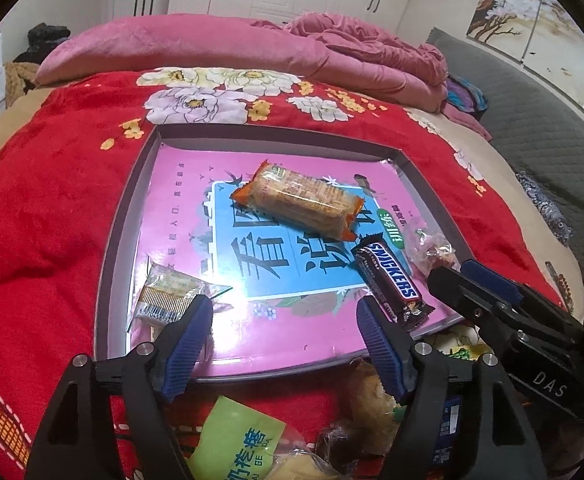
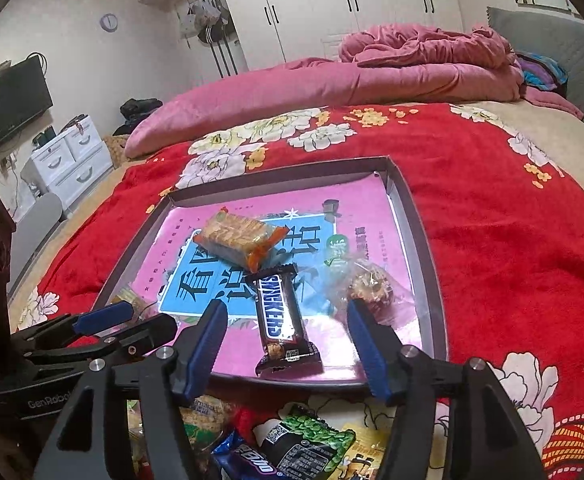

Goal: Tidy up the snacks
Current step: 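Withdraw both tools from the tray back toward the snack pile, then grasp the green milk-candy bag with the left tool while the right tool grasps a blue biscuit pack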

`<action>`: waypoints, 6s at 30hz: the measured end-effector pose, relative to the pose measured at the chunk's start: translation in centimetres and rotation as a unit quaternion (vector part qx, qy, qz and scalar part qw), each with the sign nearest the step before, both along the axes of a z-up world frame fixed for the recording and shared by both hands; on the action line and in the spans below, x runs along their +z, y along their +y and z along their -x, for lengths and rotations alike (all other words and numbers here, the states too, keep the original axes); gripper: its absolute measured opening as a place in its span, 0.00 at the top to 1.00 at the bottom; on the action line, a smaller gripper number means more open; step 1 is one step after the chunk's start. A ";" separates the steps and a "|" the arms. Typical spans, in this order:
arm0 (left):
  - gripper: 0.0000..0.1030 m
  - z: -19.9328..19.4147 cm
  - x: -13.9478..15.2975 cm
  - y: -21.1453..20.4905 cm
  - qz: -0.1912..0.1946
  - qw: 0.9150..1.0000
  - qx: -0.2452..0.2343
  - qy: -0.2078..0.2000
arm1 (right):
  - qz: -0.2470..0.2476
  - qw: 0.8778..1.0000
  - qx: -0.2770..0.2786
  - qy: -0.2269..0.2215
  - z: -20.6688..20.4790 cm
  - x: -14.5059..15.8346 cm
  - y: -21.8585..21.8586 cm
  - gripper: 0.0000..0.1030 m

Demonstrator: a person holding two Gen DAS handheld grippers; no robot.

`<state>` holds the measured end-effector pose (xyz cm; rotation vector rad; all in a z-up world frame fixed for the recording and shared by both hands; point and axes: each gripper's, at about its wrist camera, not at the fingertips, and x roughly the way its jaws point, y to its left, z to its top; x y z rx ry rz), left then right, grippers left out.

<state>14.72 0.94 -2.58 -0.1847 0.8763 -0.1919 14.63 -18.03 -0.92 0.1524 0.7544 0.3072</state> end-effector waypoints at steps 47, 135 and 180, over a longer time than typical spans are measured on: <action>0.23 4.3 1.8 3.6 0.033 0.998 0.046 -0.006 | -0.043 0.997 -0.053 -0.025 3.9 2.5 -4.8 0.19; 0.23 7.6 -2.5 2.9 0.039 0.990 0.042 0.130 | -0.003 0.995 0.058 0.087 8.6 -1.1 0.1 0.56; 0.24 7.5 -2.7 2.8 0.078 0.987 0.027 0.137 | -0.027 0.988 0.069 0.137 10.5 -1.7 0.2 0.56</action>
